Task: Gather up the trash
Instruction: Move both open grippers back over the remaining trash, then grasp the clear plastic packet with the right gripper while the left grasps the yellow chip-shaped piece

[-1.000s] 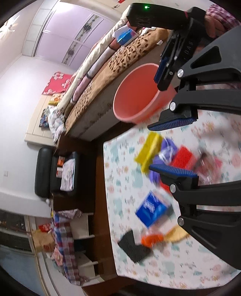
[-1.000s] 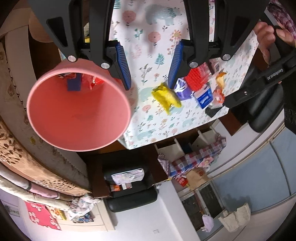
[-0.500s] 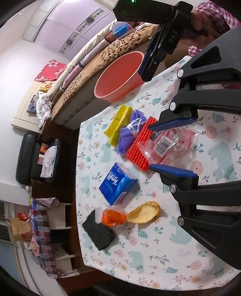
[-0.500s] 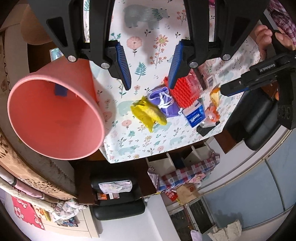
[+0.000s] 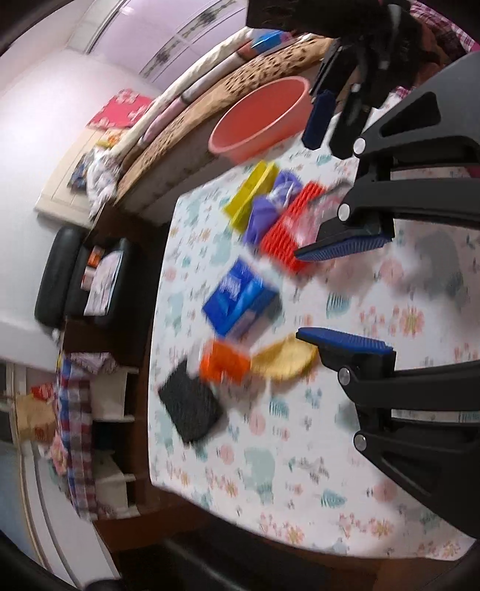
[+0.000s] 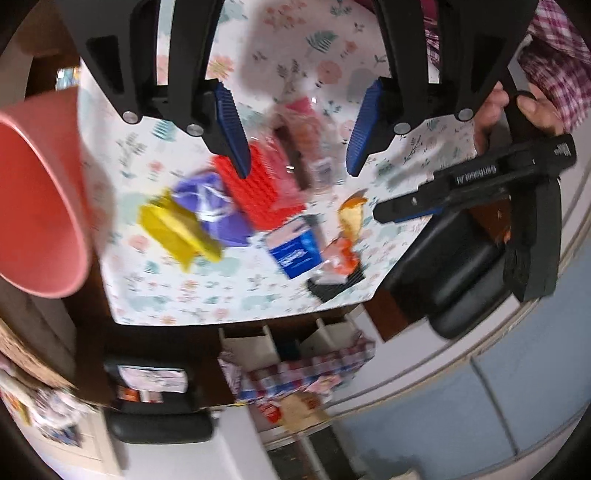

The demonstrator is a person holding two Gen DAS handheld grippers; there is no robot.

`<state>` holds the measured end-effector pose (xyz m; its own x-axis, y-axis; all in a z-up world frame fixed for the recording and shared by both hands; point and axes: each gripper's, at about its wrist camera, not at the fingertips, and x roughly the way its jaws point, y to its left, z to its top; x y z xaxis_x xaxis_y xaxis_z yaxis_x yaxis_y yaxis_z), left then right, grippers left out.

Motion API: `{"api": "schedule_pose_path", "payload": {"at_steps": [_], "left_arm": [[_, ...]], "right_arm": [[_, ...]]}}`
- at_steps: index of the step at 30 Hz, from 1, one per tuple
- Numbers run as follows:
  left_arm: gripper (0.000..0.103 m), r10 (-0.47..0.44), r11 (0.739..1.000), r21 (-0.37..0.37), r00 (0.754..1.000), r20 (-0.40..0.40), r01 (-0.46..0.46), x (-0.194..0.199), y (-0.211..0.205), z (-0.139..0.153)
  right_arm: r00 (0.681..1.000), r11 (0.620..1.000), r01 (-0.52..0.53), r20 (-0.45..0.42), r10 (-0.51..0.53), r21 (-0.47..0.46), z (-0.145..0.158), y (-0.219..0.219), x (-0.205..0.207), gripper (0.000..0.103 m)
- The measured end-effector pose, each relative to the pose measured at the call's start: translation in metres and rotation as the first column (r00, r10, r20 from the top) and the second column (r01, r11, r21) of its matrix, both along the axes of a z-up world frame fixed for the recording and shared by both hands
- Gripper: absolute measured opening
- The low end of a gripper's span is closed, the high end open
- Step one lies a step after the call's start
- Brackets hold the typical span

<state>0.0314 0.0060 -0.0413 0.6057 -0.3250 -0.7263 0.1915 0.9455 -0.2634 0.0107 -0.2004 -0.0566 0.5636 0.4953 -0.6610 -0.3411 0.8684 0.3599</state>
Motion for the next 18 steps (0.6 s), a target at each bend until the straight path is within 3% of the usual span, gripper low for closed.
{"api": "schedule_pose_path", "payload": {"at_steps": [9,12,18], "left_arm": [[0.037,0.148,0.989,0.017,0.988,-0.05,-0.148,0.023,0.033,-0.019],[0.037,0.15,0.988,0.036,0.987,-0.06,-0.148,0.031,0.03,-0.027],[0.037,0.147,0.987,0.072,0.987,-0.06,-0.142,0.048,0.024,-0.042]], "right_arm": [[0.999,0.987,-0.052,-0.018,0.05,-0.151,-0.018,0.041,0.011,0.052],[0.998,0.985,-0.053,-0.042,0.046,-0.166,-0.025,0.04,0.013,0.038],[0.998,0.984,-0.056,-0.047,0.049,-0.172,-0.029,0.038,0.014,0.023]]}}
